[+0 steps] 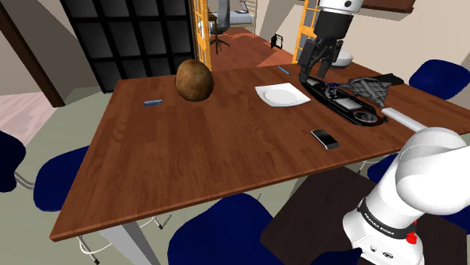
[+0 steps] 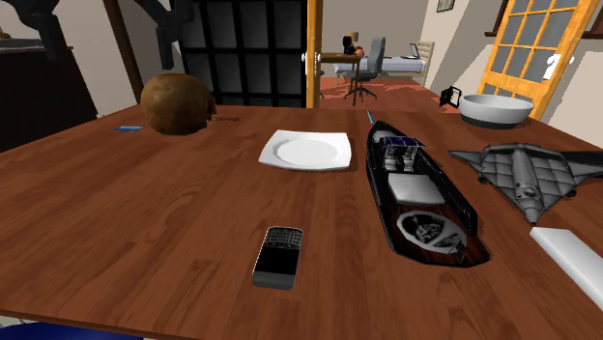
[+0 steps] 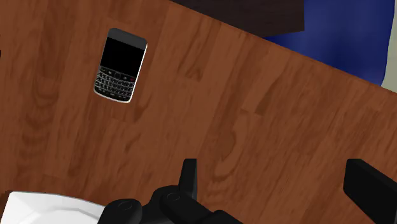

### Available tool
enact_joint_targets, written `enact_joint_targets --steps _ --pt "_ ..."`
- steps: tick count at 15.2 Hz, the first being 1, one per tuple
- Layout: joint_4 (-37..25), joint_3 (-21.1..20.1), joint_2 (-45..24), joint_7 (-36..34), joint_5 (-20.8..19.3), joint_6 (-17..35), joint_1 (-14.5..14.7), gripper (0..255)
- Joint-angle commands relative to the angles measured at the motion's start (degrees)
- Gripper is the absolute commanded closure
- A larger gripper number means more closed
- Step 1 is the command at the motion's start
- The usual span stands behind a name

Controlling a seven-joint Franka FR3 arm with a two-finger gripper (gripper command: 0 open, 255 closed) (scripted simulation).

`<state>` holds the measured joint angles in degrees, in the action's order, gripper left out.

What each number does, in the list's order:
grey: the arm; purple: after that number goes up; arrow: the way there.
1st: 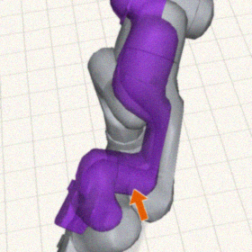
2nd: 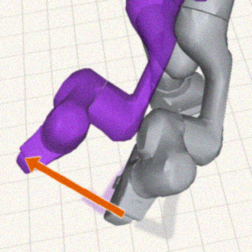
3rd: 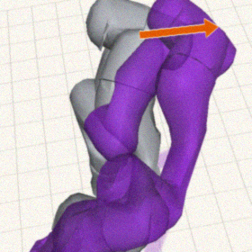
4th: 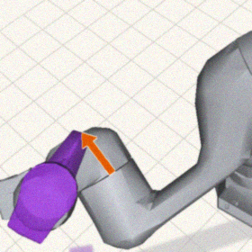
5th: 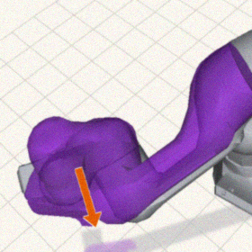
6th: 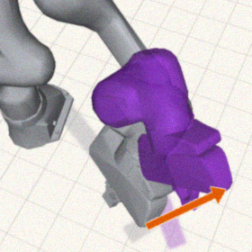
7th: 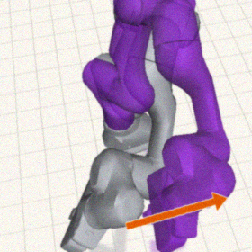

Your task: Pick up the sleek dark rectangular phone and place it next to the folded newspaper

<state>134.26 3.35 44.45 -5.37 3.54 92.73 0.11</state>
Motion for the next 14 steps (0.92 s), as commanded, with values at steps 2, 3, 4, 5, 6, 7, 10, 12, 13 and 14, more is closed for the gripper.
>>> enact_joint_targets --steps 2,3,4,5,6,7,10,12,13,14 --pt "2.06 0.2 0.73 0.05 -0.61 1.21 -0.49 0" --pt "4.09 0.42 1.43 0.1 -1.23 2.42 -1.0 0" --pt "6.08 0.65 2.09 0.15 -1.87 3.64 -1.54 0" --pt "8.03 0.9 2.71 0.2 -2.52 4.86 -2.08 0" --pt "9.95 1.17 3.3 0.25 -3.19 6.09 -2.65 0" --pt "11.83 1.45 3.84 0.29 -3.88 7.34 -3.24 0" --pt "17.27 2.41 5.2 0.45 -6.07 11.16 -5.18 0" --pt "20.72 3.15 5.85 0.55 -7.66 13.82 -6.62 0" --pt "22.39 3.56 6.08 0.61 -8.5 15.19 -7.38 0" --pt "24.03 3.98 6.25 0.67 -9.37 16.6 -8.19 0"
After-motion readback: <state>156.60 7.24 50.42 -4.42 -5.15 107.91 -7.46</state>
